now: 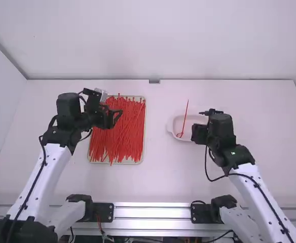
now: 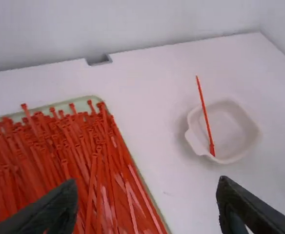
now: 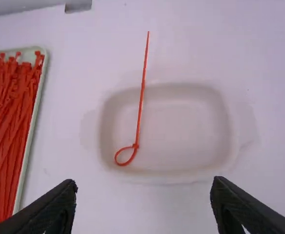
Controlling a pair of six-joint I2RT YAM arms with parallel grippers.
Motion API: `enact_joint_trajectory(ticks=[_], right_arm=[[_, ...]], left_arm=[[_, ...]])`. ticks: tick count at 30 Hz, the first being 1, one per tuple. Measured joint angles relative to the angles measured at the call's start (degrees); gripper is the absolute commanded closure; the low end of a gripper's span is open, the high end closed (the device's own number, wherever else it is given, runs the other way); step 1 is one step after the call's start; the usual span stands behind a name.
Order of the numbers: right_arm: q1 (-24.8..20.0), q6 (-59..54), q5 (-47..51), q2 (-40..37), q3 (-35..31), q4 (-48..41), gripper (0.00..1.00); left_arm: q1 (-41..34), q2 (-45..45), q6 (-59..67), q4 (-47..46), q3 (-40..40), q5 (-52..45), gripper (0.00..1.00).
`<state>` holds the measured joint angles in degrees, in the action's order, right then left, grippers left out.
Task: Fasten the cable tie
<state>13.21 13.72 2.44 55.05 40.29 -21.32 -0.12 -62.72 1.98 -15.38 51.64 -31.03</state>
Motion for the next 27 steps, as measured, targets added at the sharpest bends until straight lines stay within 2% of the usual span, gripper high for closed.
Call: enact_joint_trajectory(ticks=[10,17,27], right_arm=[[-12.68,-11.04,-2.05,-13.49,-13.35,13.31,0.57],[-13.38,-13.09,-2.25,-22.80,-22.36,21.11,0.72],[-13.38,-13.73,-2.38,-34.36,-34.27,21.16,0.92]], left_arm=[[0.02,12.92,-1.68,12.74,-12.57,11.56,0.54],[0.02,22.84,-2.03,15.26,-22.05,20.74,0.71],[0.02,35.58,-2.03,15.21,-34.88,29.49,0.92]])
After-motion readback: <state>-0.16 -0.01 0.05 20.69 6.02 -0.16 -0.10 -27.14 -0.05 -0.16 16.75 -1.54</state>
